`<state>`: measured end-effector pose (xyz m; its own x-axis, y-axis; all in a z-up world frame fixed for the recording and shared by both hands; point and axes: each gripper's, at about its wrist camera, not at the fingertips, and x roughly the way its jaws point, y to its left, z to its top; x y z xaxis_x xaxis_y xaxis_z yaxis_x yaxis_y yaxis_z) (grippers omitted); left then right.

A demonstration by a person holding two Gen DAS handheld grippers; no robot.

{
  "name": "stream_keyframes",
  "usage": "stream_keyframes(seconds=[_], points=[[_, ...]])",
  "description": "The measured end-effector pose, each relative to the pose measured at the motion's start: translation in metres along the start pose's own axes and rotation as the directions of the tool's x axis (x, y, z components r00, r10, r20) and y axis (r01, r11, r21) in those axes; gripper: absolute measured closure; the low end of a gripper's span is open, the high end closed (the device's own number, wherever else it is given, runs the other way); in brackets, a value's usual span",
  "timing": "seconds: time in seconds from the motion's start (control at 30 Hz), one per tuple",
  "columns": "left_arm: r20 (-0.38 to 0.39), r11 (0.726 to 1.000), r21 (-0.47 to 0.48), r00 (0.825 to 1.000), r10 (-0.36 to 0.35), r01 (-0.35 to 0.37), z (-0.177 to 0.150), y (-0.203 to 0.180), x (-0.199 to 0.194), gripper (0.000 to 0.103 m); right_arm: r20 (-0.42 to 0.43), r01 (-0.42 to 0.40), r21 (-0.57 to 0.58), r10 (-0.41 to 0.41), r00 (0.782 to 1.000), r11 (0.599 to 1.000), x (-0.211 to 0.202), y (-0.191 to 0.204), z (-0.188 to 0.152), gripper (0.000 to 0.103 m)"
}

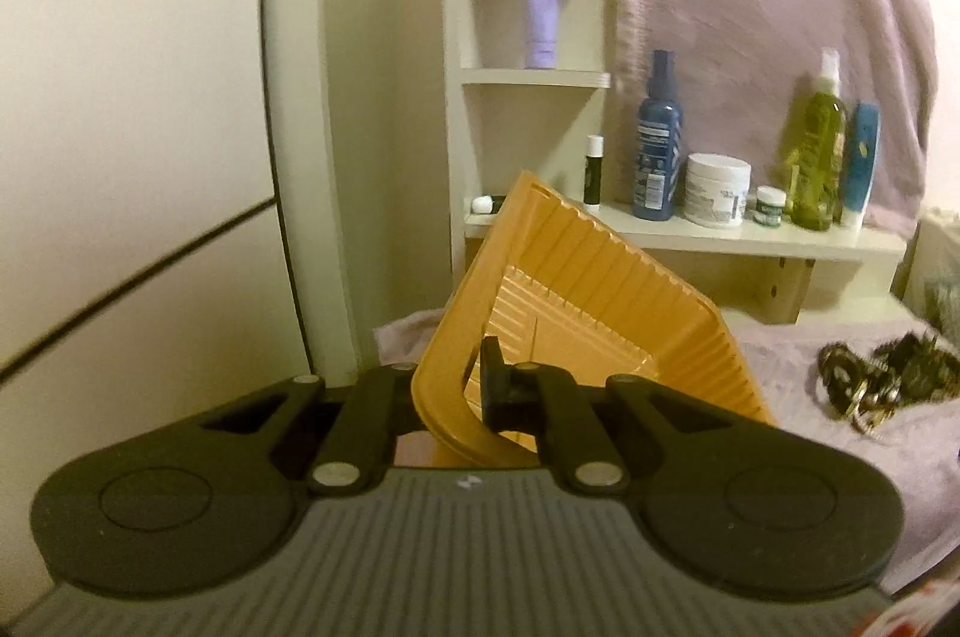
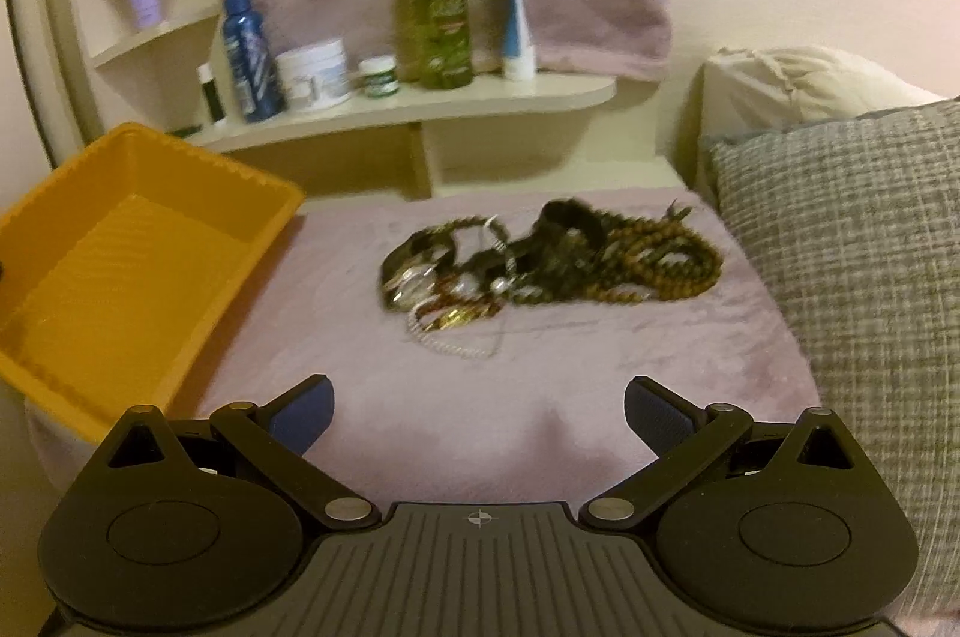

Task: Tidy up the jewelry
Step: 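Close the right tool on the black-strap watch in the jewelry pile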

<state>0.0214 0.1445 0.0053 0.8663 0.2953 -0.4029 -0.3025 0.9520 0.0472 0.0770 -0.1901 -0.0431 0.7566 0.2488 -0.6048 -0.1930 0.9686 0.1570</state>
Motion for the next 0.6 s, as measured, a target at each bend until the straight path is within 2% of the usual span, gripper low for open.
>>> stream_keyframes(seconds=[0.27,0.33,0.47,0.53,0.6], points=[[0.003,0.999,0.051,1.000,0.013,-0.013,0.005,-0.012,-0.003,0.095,0.051,0.007,-0.041,-0.005,0.999,0.999,0.020,-0.023,0.012,0.002],[0.005,0.998,0.065,1.000,0.016,-0.016,0.006,-0.014,-0.003,0.095,0.044,-0.014,-0.054,0.017,0.999,0.998,0.028,-0.025,0.015,0.016],[0.006,0.996,0.085,1.000,0.016,-0.016,0.010,-0.020,-0.003,0.096,0.016,-0.084,-0.107,0.086,0.996,0.991,0.044,-0.018,0.020,0.027],[0.003,0.996,0.089,1.000,0.017,-0.017,0.011,-0.021,-0.002,0.096,0.001,-0.115,-0.139,0.116,0.993,0.984,0.054,-0.011,0.021,0.040],[0.000,0.996,0.083,1.000,0.015,-0.015,0.012,-0.022,-0.001,0.096,-0.015,-0.146,-0.148,0.145,0.989,0.978,0.063,-0.006,0.023,0.043]])
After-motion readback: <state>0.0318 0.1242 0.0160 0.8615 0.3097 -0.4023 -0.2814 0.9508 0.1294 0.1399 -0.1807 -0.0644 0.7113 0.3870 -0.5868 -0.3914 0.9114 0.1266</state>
